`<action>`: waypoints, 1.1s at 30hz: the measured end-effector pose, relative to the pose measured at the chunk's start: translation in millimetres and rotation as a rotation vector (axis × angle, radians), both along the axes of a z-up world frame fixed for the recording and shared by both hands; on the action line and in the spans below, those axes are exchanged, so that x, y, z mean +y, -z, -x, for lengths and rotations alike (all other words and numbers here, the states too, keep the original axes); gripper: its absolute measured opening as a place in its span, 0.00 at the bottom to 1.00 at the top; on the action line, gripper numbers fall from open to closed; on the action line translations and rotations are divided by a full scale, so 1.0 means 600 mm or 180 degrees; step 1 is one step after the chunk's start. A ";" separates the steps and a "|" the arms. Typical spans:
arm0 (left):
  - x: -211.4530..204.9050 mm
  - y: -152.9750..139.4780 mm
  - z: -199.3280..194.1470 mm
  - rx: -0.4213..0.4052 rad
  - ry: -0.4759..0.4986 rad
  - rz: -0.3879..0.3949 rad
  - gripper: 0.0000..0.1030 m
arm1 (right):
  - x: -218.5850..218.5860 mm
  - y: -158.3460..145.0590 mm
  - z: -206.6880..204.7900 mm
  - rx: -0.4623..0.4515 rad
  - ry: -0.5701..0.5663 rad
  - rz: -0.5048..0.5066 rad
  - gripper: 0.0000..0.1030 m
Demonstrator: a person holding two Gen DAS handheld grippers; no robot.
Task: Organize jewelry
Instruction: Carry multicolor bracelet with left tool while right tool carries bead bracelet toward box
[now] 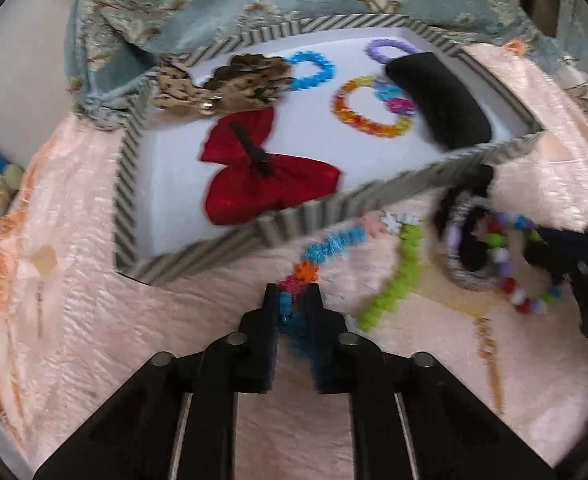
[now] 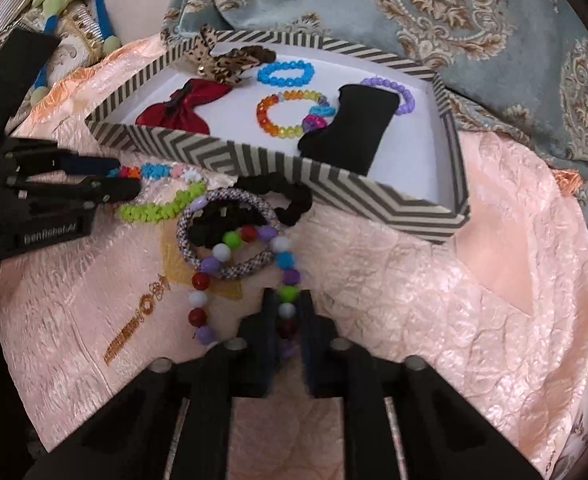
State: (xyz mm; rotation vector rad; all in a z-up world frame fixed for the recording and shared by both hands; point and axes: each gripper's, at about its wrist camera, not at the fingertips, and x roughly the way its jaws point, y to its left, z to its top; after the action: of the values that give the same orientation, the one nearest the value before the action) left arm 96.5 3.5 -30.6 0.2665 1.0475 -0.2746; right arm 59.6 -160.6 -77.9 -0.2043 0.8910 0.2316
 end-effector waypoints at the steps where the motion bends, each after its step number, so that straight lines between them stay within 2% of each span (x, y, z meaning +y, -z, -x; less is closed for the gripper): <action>1: -0.001 -0.006 0.003 -0.0010 0.0021 0.0019 0.00 | -0.005 -0.006 0.001 -0.0041 0.0026 -0.0044 0.09; 5: 0.002 -0.046 0.009 -0.0140 0.0042 0.0202 0.00 | -0.029 -0.045 0.011 -0.0283 0.0079 -0.0415 0.09; 8: 0.026 -0.082 0.007 -0.0257 -0.0065 0.0483 0.00 | -0.046 -0.077 0.022 -0.0513 0.0097 -0.0782 0.09; 14: 0.059 -0.104 0.004 -0.0308 -0.0219 0.0792 0.00 | -0.052 -0.103 0.035 -0.0772 0.0106 -0.1006 0.09; 23: 0.038 -0.095 0.012 -0.0325 -0.0185 0.0662 0.00 | -0.028 -0.101 0.040 -0.0798 -0.0009 -0.0934 0.09; 27: 0.034 -0.089 0.013 -0.0368 -0.0238 0.0544 0.00 | -0.026 -0.101 0.043 -0.0827 -0.0002 -0.0906 0.09; 33: 0.036 -0.087 0.014 -0.0394 -0.0274 0.0503 0.00 | -0.022 -0.101 0.048 -0.0888 0.0041 -0.0877 0.09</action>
State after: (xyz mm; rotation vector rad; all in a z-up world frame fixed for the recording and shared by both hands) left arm 88.4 25.0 21.8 0.0946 0.9072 -0.2585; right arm 30.9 -173.7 -17.6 0.0260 0.5757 0.3029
